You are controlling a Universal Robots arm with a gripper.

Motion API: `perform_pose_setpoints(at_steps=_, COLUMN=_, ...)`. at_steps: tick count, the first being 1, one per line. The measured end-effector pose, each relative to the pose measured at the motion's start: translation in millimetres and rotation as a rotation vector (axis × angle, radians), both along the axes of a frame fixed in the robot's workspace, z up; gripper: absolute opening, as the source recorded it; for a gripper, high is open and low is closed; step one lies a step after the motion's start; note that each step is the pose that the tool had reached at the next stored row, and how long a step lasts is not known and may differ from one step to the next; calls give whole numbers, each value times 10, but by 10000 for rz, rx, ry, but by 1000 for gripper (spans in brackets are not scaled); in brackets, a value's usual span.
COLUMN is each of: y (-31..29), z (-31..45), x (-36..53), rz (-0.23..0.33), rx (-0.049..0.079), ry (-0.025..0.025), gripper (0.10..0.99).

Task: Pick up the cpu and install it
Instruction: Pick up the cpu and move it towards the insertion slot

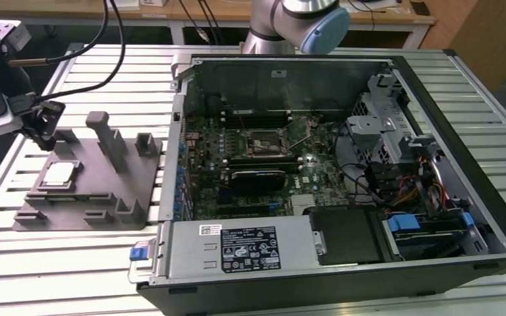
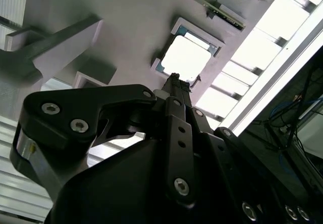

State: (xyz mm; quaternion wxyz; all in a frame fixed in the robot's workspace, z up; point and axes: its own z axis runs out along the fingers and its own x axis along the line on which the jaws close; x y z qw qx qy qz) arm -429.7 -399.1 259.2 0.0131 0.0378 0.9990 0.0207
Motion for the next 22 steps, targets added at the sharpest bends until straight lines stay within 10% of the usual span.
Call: perform_pose_setpoints(at_steps=22, y=0, z=-222, x=-113, rz=0, rx=-3, ry=-1, gripper=106)
